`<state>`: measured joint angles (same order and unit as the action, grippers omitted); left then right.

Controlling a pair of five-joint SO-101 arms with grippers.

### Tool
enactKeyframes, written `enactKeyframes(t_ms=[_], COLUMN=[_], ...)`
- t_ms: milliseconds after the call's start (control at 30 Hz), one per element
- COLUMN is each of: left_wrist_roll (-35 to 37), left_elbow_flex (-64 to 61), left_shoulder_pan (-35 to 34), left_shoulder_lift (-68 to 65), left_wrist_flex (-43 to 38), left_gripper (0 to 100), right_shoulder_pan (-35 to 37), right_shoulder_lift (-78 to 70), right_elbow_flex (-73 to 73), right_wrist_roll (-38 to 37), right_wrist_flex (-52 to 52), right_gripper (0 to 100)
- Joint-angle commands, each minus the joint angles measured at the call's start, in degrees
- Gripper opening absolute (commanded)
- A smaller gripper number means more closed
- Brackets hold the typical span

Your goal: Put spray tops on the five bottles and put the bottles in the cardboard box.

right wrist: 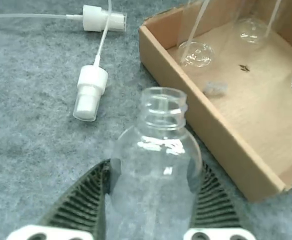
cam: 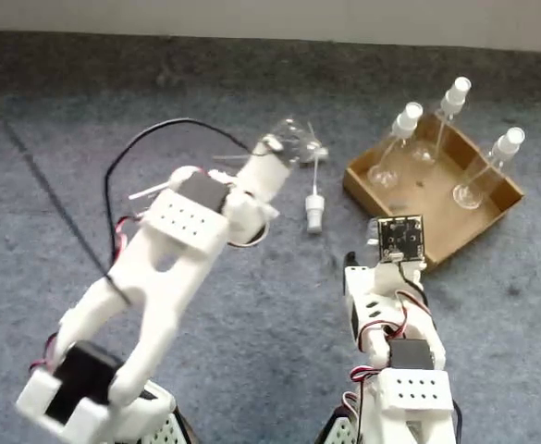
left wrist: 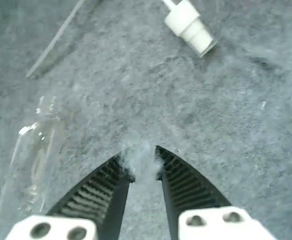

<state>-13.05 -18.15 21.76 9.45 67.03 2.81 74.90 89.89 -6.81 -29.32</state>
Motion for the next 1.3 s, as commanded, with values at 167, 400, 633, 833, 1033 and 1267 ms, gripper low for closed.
enactKeyframes(t_ms=[167,400,633,833,1033,1267], left_wrist_roll=[0.9,5.4,12.0,22.9,31.6,34.0], left_elbow_flex=[31.5,56.1,74.6,86.0,96.7,109.8], left_shoulder_pan=[6.7,6.9,6.5,6.5,4.9,3.7], left_shoulder_lift=[-23.2,-40.6,-53.1,-64.0,-75.6,-86.0], left_wrist_flex=[11.3,24.3,30.9,30.8,25.1,25.0], left_gripper=[5,27,31,31,31,27], right_shoulder_pan=[-1.1,-1.1,-1.1,-1.1,-1.1,-1.1], right_shoulder_lift=[0.8,0.8,0.8,0.8,0.8,0.8], right_elbow_flex=[-0.5,-0.5,-0.5,-0.5,-0.5,-0.5], right_wrist_roll=[0.4,0.3,0.1,0.0,0.0,0.0], right_wrist_flex=[1.6,1.6,1.6,1.6,1.6,1.6], right_gripper=[8.1,8.1,8.1,8.1,8.1,8.1])
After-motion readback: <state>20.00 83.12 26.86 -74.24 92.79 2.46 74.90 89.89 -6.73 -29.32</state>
